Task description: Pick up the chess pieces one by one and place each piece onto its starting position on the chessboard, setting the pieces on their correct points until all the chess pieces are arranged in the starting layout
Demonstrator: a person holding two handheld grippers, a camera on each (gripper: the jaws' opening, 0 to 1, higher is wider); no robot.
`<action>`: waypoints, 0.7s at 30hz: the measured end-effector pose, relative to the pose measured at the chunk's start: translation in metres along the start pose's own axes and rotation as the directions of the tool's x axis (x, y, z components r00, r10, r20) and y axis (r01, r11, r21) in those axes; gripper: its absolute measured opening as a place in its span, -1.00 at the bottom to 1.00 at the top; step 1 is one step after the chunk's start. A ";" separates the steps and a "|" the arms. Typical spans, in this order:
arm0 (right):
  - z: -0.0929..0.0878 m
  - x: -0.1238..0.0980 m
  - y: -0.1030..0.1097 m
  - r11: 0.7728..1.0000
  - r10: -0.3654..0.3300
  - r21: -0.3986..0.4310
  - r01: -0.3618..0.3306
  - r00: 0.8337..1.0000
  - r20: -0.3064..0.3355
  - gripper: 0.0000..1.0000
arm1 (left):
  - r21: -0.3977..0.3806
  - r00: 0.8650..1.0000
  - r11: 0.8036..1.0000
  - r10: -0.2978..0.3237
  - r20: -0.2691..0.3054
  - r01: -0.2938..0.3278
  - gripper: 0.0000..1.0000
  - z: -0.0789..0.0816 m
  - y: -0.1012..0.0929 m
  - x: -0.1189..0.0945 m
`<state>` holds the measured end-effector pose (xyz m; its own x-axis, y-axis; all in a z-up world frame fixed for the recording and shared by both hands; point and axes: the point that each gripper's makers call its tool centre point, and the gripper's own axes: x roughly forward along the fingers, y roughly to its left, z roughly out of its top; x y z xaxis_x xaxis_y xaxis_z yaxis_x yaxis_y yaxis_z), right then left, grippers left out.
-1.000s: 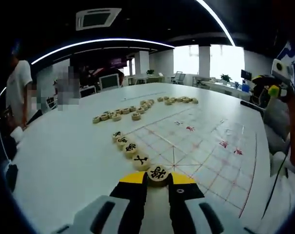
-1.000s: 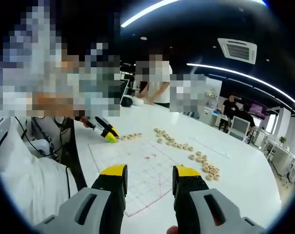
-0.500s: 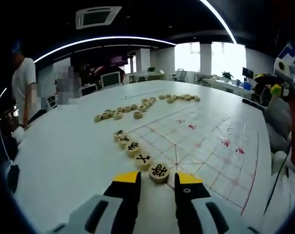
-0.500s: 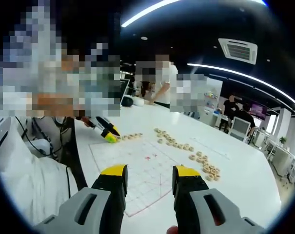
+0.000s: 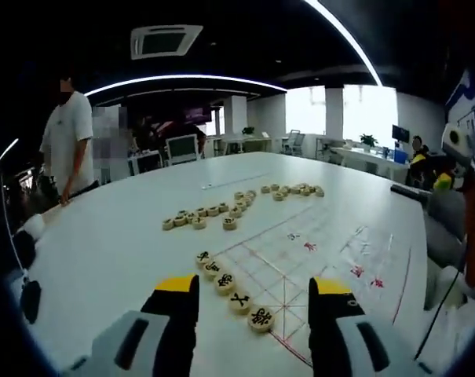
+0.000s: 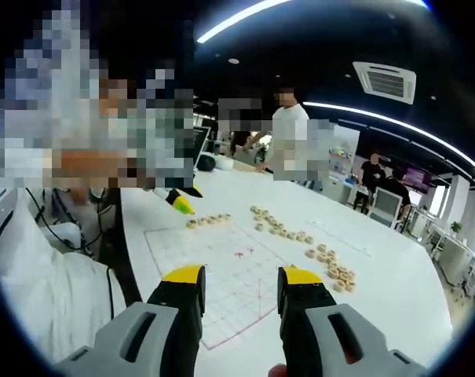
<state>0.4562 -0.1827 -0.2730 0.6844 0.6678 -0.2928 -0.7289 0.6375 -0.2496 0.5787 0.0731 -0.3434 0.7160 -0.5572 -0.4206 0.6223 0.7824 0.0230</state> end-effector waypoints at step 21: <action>0.000 -0.002 -0.004 1.000 -0.007 0.003 0.007 1.000 0.004 -0.25 | -0.017 0.993 0.993 0.117 -0.024 -0.117 0.07 0.023 0.066 0.079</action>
<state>0.4572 -0.1869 -0.2718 0.6893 0.6652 -0.2871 -0.7242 0.6432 -0.2485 0.6831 0.0743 -0.3543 0.7760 -0.4553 -0.4364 0.5288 0.8469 0.0566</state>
